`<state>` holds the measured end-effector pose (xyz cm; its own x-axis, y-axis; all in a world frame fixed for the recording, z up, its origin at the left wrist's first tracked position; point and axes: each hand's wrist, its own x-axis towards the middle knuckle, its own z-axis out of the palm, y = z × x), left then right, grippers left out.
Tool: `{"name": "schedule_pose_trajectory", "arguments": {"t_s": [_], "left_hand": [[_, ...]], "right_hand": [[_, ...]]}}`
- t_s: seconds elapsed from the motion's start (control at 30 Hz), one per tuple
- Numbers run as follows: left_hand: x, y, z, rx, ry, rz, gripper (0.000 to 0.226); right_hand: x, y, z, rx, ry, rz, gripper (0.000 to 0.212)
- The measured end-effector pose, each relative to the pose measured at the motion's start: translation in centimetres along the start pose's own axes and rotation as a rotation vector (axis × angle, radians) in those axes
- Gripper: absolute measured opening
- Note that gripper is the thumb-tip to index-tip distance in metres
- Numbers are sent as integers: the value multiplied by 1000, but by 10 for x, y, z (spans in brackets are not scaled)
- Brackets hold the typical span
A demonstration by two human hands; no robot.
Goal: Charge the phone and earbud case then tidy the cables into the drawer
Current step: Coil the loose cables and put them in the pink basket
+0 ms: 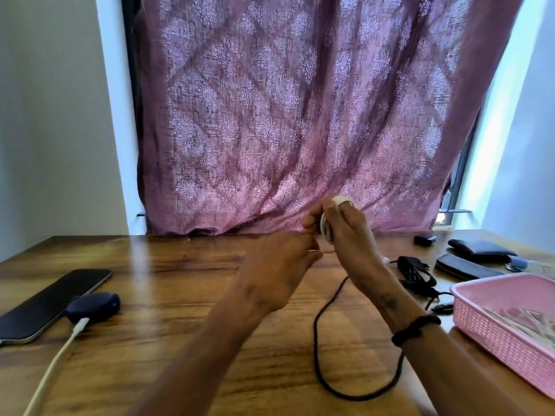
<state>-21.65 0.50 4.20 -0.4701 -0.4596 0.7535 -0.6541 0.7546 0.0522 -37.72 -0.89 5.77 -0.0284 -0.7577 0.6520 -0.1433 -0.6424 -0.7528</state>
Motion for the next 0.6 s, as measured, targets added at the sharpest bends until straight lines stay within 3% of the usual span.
{"name": "schedule_pose_trajectory", "arguments": {"t_s": [0.13, 0.27, 0.37, 0.6], "left_hand": [[-3, -20, -17, 6, 42, -39, 14], [-6, -38, -23, 81, 0, -67, 28], [-12, -46, -18, 59, 43, -83, 43], [-14, -25, 19, -416, 145, -141, 33]], "right_hand": [[-9, 13, 2, -517, -178, -59, 43], [-19, 8, 9, -556, -418, 115, 79], [-20, -1, 10, -346, -445, 249, 77], [-12, -3, 8, 711, -553, 462, 68]]}}
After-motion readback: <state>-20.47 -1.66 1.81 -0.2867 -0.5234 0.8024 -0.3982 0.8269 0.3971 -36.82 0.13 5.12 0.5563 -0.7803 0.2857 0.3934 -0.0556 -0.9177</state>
